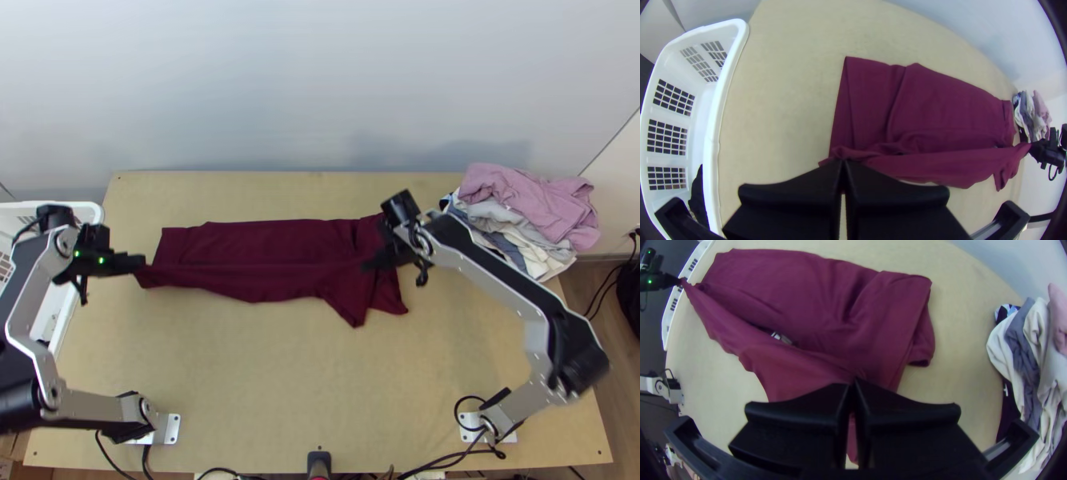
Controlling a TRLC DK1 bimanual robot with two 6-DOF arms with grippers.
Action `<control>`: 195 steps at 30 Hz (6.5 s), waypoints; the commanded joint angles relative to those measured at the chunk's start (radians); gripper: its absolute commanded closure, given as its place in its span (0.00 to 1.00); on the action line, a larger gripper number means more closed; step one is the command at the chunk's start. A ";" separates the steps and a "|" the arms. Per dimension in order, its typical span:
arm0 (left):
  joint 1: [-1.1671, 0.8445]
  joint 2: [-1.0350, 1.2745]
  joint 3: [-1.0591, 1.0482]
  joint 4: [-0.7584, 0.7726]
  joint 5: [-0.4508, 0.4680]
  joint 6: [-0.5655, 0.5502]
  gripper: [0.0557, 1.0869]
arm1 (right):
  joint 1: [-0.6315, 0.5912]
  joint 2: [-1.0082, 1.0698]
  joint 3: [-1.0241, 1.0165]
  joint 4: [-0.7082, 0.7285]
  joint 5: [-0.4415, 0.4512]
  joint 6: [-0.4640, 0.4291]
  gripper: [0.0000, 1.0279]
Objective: Fold the t-shirt
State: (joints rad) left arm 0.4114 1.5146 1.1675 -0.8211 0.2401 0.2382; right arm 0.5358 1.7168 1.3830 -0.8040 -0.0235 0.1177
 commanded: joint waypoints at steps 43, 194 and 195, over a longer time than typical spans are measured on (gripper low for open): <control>-0.106 0.348 0.264 0.169 -0.015 -0.165 0.05 | -0.108 0.437 0.616 -0.047 -0.024 0.174 0.05; -0.611 0.240 0.540 -0.012 0.142 -0.478 0.04 | -0.023 0.380 0.844 -0.342 -0.354 0.209 0.04; -0.588 0.226 0.500 -0.004 0.142 -0.467 0.04 | -0.008 0.405 0.864 -0.337 -0.355 0.211 0.04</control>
State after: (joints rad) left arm -0.3122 1.8446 1.8782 -0.8658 0.3786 -0.2802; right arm 0.4412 2.0460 2.1960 -1.1908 -0.3782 0.3676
